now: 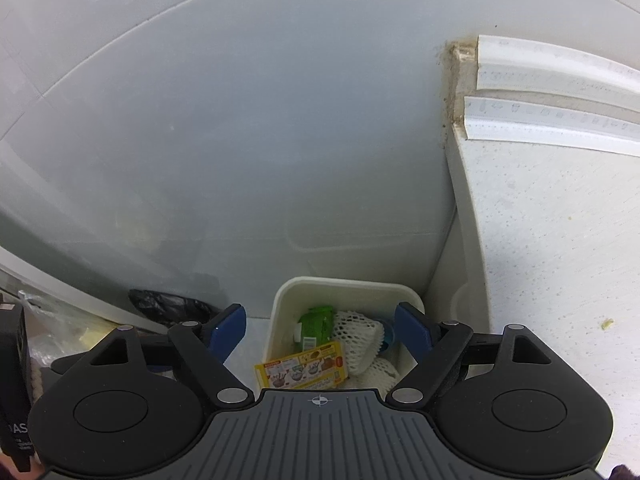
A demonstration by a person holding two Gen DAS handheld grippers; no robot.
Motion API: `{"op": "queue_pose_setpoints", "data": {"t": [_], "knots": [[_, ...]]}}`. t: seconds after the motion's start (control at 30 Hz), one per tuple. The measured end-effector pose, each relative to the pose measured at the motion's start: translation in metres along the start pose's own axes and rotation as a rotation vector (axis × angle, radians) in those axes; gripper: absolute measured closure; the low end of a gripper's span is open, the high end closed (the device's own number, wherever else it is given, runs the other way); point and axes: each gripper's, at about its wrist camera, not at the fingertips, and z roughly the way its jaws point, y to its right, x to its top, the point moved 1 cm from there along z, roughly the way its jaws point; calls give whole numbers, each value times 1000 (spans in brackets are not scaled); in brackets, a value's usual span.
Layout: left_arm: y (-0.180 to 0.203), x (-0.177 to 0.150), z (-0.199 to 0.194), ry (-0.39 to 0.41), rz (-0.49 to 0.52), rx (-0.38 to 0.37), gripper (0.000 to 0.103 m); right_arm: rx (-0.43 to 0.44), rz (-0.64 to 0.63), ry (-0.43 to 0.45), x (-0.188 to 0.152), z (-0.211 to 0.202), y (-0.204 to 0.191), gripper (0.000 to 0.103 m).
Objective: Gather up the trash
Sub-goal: 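Open both tools over the bin to drop the tray and curry box, then move both open tools back toward the cabbage leaf and blue wrapper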
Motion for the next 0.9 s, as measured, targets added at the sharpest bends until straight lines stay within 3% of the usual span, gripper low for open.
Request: {"op": "queue_pose_setpoints", "data": {"t": [0.57,0.9], "knots": [[34,9,-28,34,62,-1,1,-16,24,110,-10,-58,17,12],[84,26,-49,80,179,-9,1,-122,49,213,-26,-119,80,11]]}}
